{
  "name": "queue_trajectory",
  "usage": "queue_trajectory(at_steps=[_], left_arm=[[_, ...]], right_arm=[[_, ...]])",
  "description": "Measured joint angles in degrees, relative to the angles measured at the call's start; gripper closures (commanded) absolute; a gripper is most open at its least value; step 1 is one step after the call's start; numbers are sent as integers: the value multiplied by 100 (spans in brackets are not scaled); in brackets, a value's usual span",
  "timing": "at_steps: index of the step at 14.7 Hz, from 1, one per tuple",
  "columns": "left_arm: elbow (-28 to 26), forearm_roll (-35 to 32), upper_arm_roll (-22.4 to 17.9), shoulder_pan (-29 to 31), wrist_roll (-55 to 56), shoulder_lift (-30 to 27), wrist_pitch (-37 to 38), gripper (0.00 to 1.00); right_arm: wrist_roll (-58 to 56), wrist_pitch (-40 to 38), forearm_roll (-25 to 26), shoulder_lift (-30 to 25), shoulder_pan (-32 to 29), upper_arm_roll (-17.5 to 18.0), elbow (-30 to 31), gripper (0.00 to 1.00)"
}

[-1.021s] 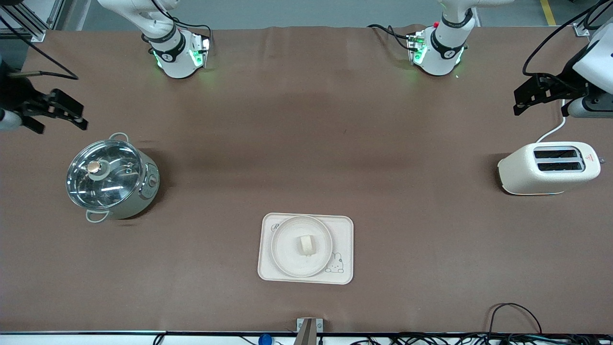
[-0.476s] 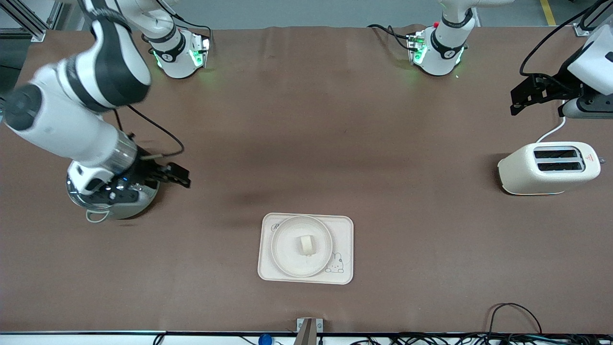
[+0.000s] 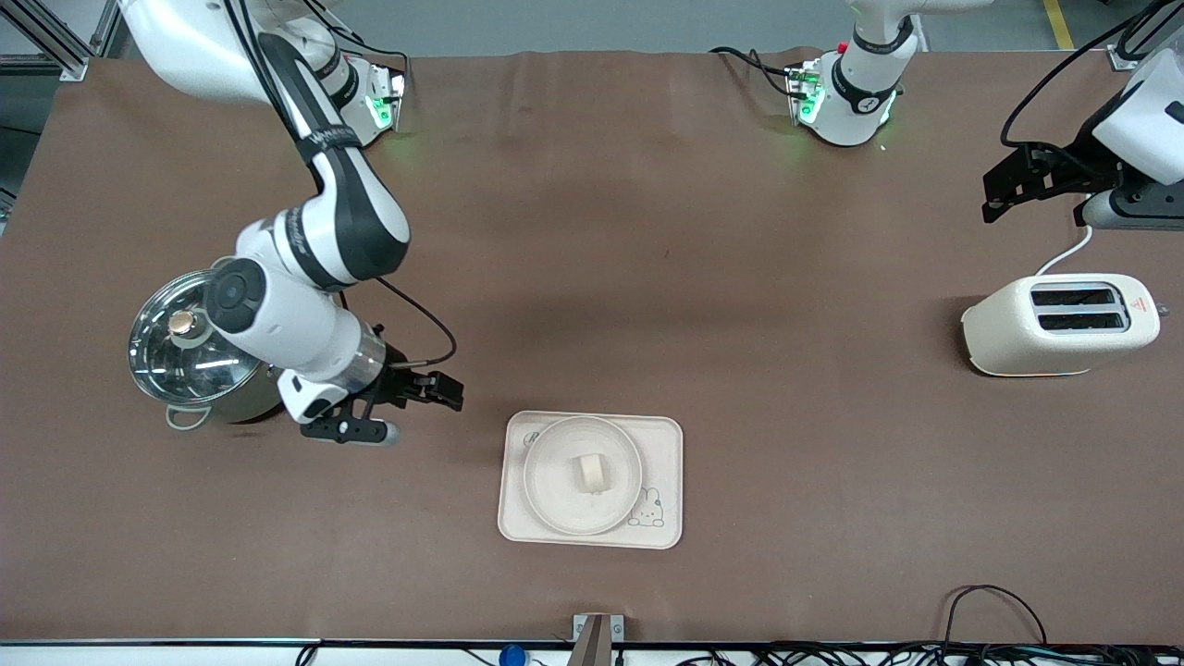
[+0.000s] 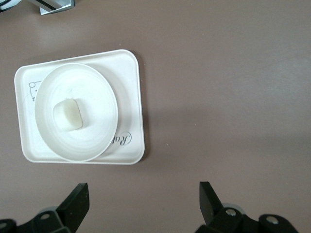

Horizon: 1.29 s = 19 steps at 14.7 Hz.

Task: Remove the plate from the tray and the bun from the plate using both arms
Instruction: 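Move the right gripper over the white plate rim on the tray, then lower the right gripper and close it on the plate rim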

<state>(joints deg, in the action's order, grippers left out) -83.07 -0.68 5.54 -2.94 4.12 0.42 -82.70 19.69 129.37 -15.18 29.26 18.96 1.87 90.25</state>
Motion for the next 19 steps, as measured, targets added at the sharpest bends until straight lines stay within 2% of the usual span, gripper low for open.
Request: queue_trajectory(at_steps=[4,8,14,15,18,19], left_arm=[[-10,1,0,1,0,6,0,0],[-14,2,0,6,0,6,-1,0],[-18,2,0,28,2,9,-2,0],[-20,2,0,28,4,9,-3,0],[-23,2,0,28,5,27,-4,0],[-23,2,0,28,5,40,-6,0]], right_arm=[[546,898,-136,617,285,4,-178,0],[947,1086,-141,1375,664,-11,-749,0],[1002,1091,-141,2240,681,-155,-1762,0],[1002,1091,-141,2408,693,-188,-1942,1],[1002,1093,-140,2861,765,-288,-2464,14],[1002,1093,-140,2948,784,-302,-2574,15]])
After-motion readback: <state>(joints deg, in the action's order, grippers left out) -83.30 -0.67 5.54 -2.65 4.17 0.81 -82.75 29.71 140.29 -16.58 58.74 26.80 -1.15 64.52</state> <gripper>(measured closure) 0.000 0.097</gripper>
